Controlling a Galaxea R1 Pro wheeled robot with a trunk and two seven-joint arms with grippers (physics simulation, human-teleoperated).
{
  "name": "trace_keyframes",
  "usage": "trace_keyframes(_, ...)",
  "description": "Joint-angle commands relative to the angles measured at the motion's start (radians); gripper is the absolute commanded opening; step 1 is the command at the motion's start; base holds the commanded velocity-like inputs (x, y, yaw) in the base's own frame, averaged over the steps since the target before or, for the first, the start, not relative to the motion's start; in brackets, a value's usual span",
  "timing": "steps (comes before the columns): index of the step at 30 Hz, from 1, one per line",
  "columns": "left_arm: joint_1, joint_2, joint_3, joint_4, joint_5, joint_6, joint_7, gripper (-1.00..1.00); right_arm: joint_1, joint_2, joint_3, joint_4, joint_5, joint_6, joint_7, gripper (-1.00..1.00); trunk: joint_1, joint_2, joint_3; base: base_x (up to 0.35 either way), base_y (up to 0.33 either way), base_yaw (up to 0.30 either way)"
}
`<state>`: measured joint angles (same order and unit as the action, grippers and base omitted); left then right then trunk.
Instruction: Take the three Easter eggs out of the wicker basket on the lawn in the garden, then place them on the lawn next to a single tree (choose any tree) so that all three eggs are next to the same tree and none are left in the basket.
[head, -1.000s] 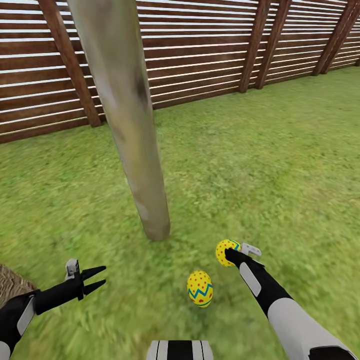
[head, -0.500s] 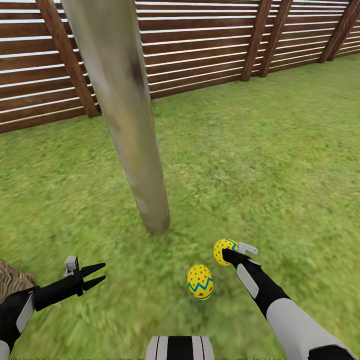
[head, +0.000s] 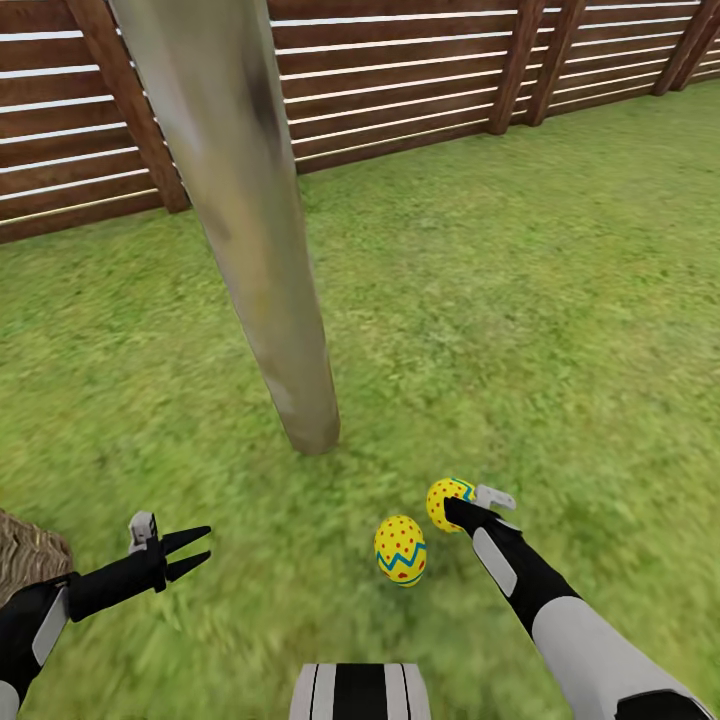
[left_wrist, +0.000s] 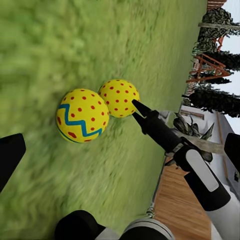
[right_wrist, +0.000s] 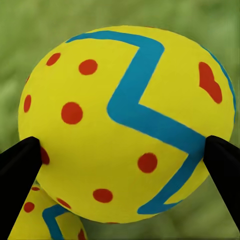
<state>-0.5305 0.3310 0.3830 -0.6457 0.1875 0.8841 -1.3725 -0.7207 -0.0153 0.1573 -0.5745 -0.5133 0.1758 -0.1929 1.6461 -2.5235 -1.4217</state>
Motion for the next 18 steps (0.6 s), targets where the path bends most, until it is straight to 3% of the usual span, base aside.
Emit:
trace_keyframes(1,0.0,0.0,0.001,0.0,0.001,0.01,-0.003,1.0,0.0,-0.002,0.009,-0.002,-0.008,0.004,-0.01,-1.0,0.0,0.0,-0.001,0.0,0.0,0.0)
trace_keyframes(5,0.0,0.0,0.002,0.0,0.001,0.01,-0.003,1.0,0.0,-0.002,0.01,0.003,-0.008,0.004,-0.01,-1.0,0.0,0.0,-0.001,0.014,-0.004,0.0)
trace_keyframes(10,0.0,0.0,0.002,0.0,0.001,0.01,-0.003,1.0,0.0,-0.002,0.01,0.004,-0.008,0.004,-0.01,-1.0,0.0,0.0,-0.001,0.191,-0.057,0.0)
trace_keyframes(18,0.0,0.0,0.002,0.0,0.001,0.01,-0.003,1.0,0.0,0.0,0.01,0.004,-0.008,0.004,-0.01,-1.0,0.001,-0.001,-0.008,0.013,-0.002,0.0)
